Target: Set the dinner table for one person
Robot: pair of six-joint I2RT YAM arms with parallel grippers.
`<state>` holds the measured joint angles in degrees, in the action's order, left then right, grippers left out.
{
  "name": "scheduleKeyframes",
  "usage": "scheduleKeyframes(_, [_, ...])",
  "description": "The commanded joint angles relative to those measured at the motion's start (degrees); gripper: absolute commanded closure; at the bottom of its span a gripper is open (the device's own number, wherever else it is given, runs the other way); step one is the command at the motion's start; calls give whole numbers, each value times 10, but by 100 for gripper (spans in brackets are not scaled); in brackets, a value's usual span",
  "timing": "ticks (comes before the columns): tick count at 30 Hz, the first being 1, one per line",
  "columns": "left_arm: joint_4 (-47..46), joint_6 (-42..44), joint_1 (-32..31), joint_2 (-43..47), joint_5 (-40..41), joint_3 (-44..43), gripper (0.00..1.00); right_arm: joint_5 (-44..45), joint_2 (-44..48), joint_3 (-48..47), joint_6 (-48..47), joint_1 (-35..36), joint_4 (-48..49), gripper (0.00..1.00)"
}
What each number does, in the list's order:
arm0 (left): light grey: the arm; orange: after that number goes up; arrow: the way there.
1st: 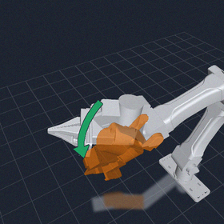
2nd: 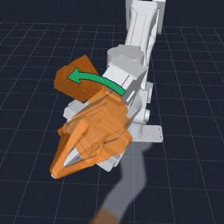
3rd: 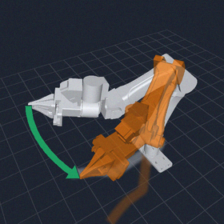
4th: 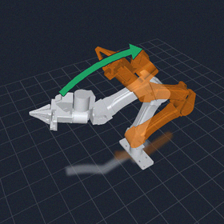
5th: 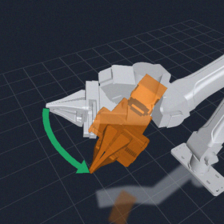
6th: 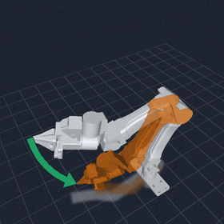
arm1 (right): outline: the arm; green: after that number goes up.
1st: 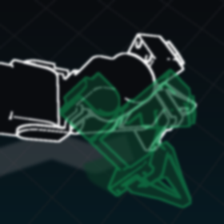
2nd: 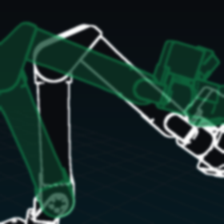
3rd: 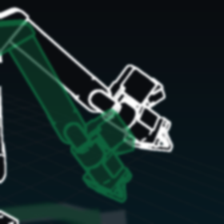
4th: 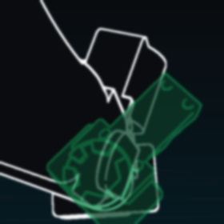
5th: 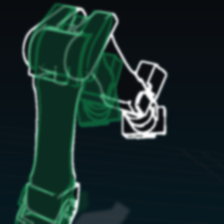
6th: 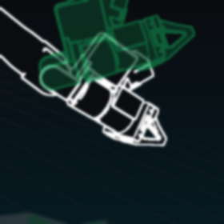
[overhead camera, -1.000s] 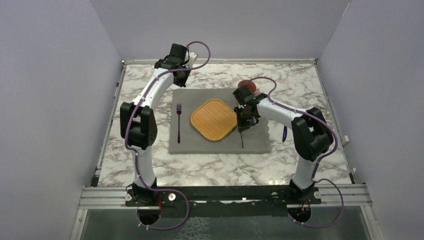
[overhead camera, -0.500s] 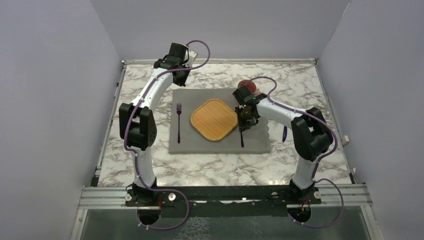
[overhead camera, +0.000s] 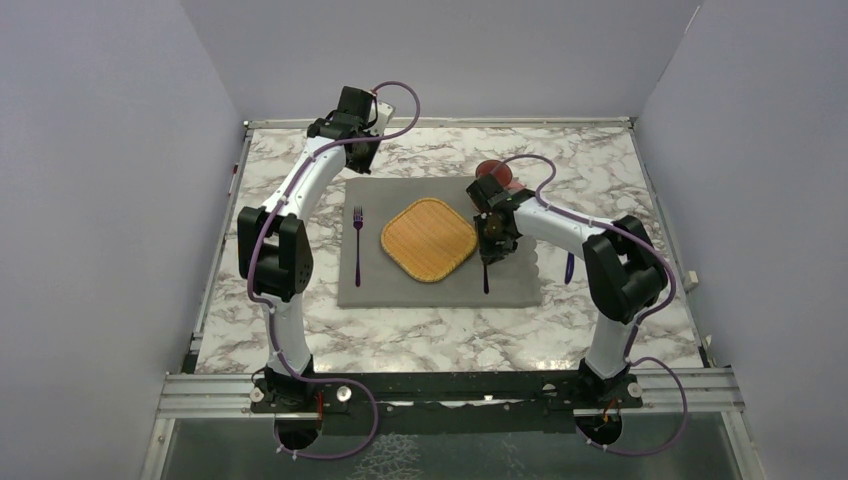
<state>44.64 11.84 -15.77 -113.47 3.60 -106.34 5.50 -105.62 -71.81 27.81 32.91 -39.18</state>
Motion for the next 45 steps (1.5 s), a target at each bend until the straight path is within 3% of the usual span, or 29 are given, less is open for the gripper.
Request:
scheduleKeyframes(1, [-7, -2, -1, 29, -5, 4, 100, 54, 22, -9, 23, 2, -16, 82])
scheduleKeyframes(7, [-8, -1, -1, 33, -5, 13, 100, 117, 83, -21, 58, 2, -27, 80])
scheduleKeyframes(15, [-8, -3, -1, 33, -10, 16, 100, 186, 134, -46, 119, 3, -110, 78])
scheduleKeyframes(18, [-9, -4, -1, 33, -14, 21, 100, 223, 155, -42, 147, 2, -151, 56])
scheduleKeyframes(22, [-16, -4, -1, 33, -19, 27, 100, 258, 173, -21, 187, 1, -195, 43])
scheduleKeyframes(26, [-18, -2, -1, 30, -27, 32, 100, 254, 188, 10, 187, -19, -184, 42])
scheduleKeyframes(34, [-18, 10, -1, 29, -35, 24, 100, 184, 222, 76, 118, -134, -110, 42])
scheduleKeyframes(45, [-19, 13, -1, 37, -52, 42, 100, 131, 175, 138, 94, -196, -43, 43])
